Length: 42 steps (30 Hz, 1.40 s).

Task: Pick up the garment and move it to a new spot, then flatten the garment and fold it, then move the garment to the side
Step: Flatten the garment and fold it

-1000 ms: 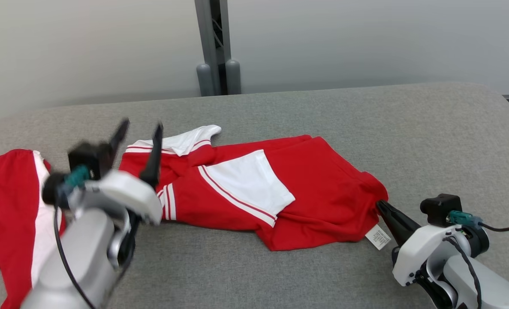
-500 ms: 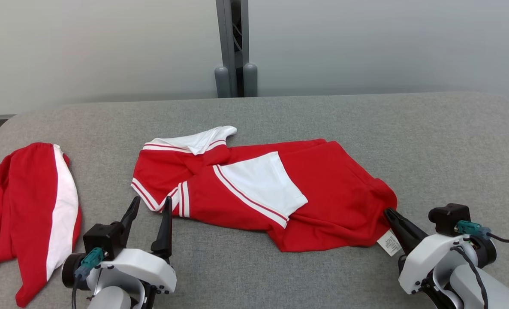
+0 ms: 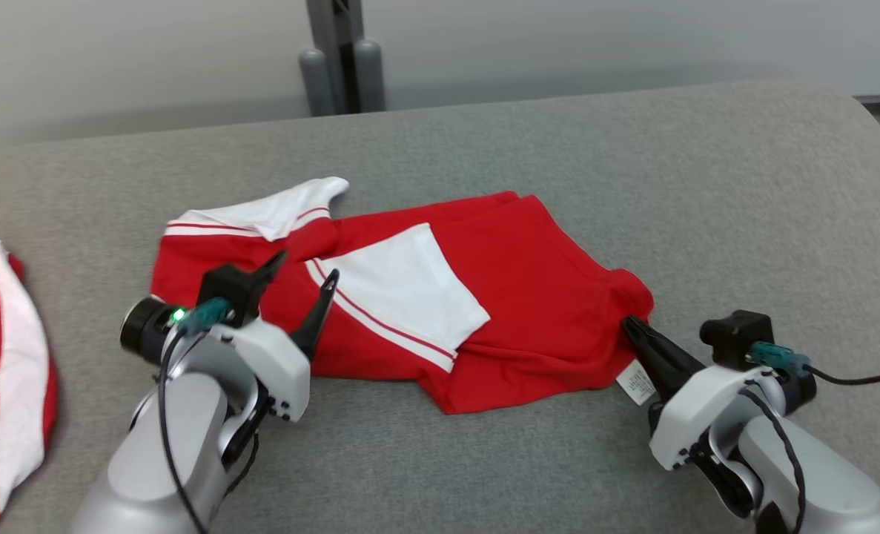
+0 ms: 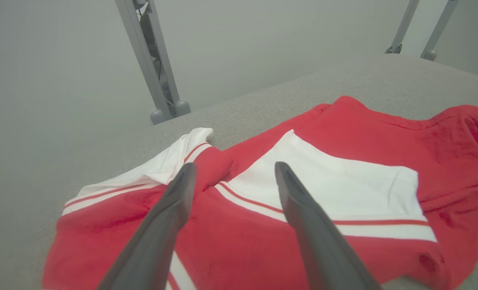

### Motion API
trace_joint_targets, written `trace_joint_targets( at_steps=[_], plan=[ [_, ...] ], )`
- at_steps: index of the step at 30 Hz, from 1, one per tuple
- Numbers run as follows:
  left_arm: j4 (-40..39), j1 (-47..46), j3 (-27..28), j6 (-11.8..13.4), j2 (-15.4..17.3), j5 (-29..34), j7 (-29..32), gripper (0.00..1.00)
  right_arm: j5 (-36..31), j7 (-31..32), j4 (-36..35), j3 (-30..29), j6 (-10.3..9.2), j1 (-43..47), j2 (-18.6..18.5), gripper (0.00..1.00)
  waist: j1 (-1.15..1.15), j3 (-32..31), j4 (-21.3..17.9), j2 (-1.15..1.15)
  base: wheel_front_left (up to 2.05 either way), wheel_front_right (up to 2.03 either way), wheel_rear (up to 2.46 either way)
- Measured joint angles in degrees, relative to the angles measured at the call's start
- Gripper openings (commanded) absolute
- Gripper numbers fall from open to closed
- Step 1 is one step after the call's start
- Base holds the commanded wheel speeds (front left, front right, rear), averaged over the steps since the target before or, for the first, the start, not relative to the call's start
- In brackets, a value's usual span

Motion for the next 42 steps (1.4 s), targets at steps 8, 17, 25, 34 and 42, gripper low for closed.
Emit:
trace_joint_targets(
  at_steps=[8,17,25,34,42],
  plan=[
    [-1.7,-12.8,-17.6,-0.3,5.6,-15.6,13.0,1.00,-1.2,0.0,1.0,3.5,-0.01,-4.8,2.8,0.00,0.00,4.0,-4.7,0.00,0.00,0.00,0.00],
    [-4.1,-23.6,-30.8,-0.3,13.5,-32.3,24.5,1.00,-0.6,0.0,2.6,7.9,0.00,-10.0,5.9,0.00,0.00,7.2,-9.4,0.00,0.00,0.00,0.00],
    [0.1,-29.2,-37.8,-0.3,14.8,-36.8,24.8,1.00,0.2,0.0,2.9,9.3,0.00,-11.8,7.2,0.00,0.00,9.6,-11.3,0.00,0.00,0.00,0.00],
    [4.8,-33.2,-43.5,-0.3,13.3,-39.9,23.2,1.00,-0.1,0.0,2.3,9.0,0.00,-12.9,8.0,0.00,0.00,12.0,-12.2,0.00,0.00,0.00,0.00],
    [5.9,-34.5,-47.0,-0.3,12.8,-42.8,22.3,1.00,-0.3,0.0,2.2,8.9,0.00,-12.9,8.2,0.00,0.00,12.7,-12.4,0.00,0.00,0.00,0.00]
  ],
)
